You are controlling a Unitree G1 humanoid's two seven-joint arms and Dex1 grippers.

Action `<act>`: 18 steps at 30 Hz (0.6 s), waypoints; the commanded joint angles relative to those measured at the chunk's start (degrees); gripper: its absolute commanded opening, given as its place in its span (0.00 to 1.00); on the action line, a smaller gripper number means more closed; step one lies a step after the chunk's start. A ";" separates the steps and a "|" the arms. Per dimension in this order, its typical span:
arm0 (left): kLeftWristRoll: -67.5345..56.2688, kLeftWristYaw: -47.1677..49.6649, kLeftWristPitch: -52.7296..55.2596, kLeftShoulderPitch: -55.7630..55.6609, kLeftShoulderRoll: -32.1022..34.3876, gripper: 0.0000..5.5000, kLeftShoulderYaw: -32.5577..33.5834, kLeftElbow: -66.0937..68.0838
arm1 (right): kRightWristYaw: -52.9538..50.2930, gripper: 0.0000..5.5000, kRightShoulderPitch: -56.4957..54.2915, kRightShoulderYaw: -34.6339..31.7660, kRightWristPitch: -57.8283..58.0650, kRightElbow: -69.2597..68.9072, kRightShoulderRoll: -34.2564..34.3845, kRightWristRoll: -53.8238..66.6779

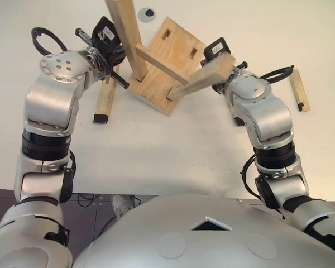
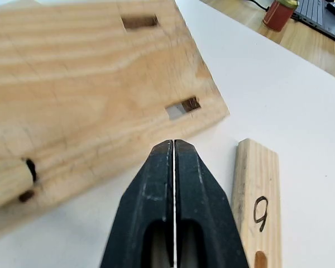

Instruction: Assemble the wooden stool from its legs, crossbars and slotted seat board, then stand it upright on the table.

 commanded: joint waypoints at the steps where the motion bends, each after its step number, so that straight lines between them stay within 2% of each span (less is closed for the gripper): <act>1: 0.37 1.34 -1.97 -0.51 -2.59 0.00 0.54 3.06 | 1.74 0.00 -4.68 -1.57 0.70 -2.45 0.64 1.45; 8: 2.35 3.84 -8.22 -5.99 -8.52 0.00 0.38 16.97 | 9.23 0.00 -5.54 5.54 3.01 -5.41 -4.36 2.36; 10: 1.91 4.72 -12.50 -10.20 -12.38 0.00 1.74 26.71 | 11.83 0.00 -6.49 8.09 3.09 -5.98 -5.33 3.09; 13: 2.42 5.34 -18.67 -15.59 -15.62 0.00 2.72 38.78 | 14.03 0.00 -8.48 10.88 2.45 -5.27 -4.98 3.51; 18: 2.52 5.76 -26.80 -21.41 -18.51 0.00 4.66 51.22 | 16.10 0.00 -9.61 13.02 1.61 -5.46 -4.13 4.59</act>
